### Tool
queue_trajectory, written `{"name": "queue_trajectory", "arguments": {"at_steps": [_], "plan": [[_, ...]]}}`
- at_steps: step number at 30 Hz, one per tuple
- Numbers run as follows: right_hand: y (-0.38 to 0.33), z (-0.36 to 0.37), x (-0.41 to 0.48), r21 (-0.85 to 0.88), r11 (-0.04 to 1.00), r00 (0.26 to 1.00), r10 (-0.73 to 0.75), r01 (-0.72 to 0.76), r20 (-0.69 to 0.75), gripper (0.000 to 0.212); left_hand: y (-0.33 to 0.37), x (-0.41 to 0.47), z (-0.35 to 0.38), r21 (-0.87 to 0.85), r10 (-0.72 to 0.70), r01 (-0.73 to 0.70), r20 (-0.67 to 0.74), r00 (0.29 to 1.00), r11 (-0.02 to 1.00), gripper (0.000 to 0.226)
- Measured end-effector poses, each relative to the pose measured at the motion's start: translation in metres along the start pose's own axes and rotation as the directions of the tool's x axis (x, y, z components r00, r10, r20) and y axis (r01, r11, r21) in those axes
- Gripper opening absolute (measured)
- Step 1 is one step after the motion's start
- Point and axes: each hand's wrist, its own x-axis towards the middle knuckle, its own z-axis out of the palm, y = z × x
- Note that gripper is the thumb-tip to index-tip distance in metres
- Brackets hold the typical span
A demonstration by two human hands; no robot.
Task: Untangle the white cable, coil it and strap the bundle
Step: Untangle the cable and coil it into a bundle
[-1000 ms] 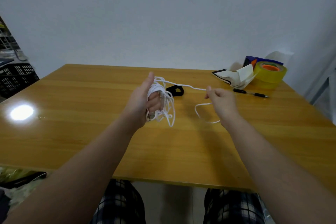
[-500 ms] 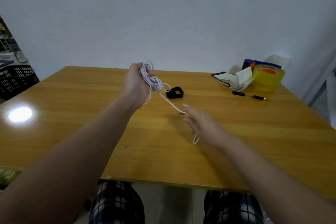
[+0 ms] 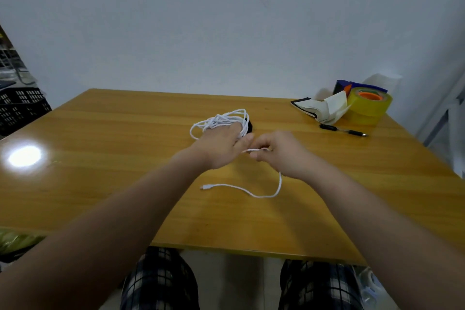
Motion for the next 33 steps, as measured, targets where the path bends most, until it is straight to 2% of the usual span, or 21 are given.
{"name": "queue_trajectory", "arguments": {"at_steps": [2, 6, 8, 10, 13, 15, 17, 19, 20, 22, 24, 27, 29, 33], "plan": [[0.003, -0.005, 0.001, 0.007, 1.000, 1.000, 0.026, -0.025, -0.017, 0.007, 0.002, -0.005, -0.002, 0.068, 0.066, -0.068, 0.026, 0.997, 0.995, 0.064], [0.009, -0.018, -0.002, 0.105, 0.994, 1.000, 0.005, -0.008, 0.027, 0.011, 0.005, -0.010, -0.014, 0.272, 0.128, -0.134, 0.043, 0.991, 0.953, 0.067], [0.012, -0.026, -0.003, 0.132, 0.991, 1.000, -0.024, 0.024, 0.001, 0.011, 0.001, -0.011, -0.016, 0.301, 0.105, -0.112, 0.037, 0.994, 0.947, 0.068], [0.012, -0.031, -0.003, 0.049, 0.996, 0.996, -0.081, 0.079, 0.035, 0.011, 0.000, -0.012, -0.017, 0.223, 0.042, -0.050, 0.041, 0.998, 0.973, 0.063], [0.013, -0.031, -0.003, -0.076, 0.978, 0.976, -0.183, 0.193, 0.118, 0.017, 0.004, -0.012, -0.023, -0.015, -0.092, 0.095, 0.110, 0.990, 0.995, 0.050], [0.016, -0.029, 0.001, -0.118, 0.954, 0.961, -0.275, 0.277, 0.029, 0.016, 0.001, -0.014, -0.027, -0.176, -0.138, 0.163, 0.146, 0.980, 0.971, 0.043], [0.020, -0.029, 0.006, -0.157, 0.931, 0.919, -0.354, 0.329, -0.171, 0.014, 0.001, -0.018, -0.029, -0.334, -0.131, 0.184, 0.175, 0.976, 0.925, 0.036], [0.026, -0.030, 0.010, -0.087, 0.945, 0.870, -0.325, 0.316, -0.372, 0.014, 0.004, -0.023, -0.028, -0.542, -0.096, 0.210, 0.231, 0.968, 0.814, 0.036], [0.031, -0.032, 0.011, 0.013, 0.962, 0.867, -0.241, 0.273, -0.436, 0.013, 0.005, -0.024, -0.028, -0.655, -0.066, 0.222, 0.255, 0.965, 0.722, 0.038], [0.043, -0.033, 0.010, 0.297, 0.942, 0.897, -0.012, 0.159, -0.443, 0.017, 0.002, -0.027, -0.029, -0.818, 0.026, 0.215, 0.270, 0.962, 0.534, 0.045], [0.051, -0.027, 0.009, 0.464, 0.880, 0.922, 0.097, 0.096, -0.374, 0.022, -0.001, -0.027, -0.028, -0.891, 0.064, 0.185, 0.231, 0.971, 0.414, 0.044], [0.053, -0.014, 0.010, 0.489, 0.868, 0.926, 0.113, 0.084, -0.360, 0.024, 0.003, -0.023, -0.024, -0.956, 0.024, 0.125, 0.136, 0.990, 0.265, 0.026], [0.054, -0.010, 0.012, 0.498, 0.864, 0.925, 0.123, 0.080, -0.361, 0.025, 0.007, -0.019, -0.023, -0.982, -0.016, 0.123, 0.122, 0.992, 0.144, 0.024], [0.061, 0.003, 0.015, 0.524, 0.852, 0.936, 0.169, 0.019, -0.308, 0.027, 0.009, -0.010, -0.029, -0.964, -0.107, 0.119, 0.148, 0.983, -0.237, 0.023]]}}
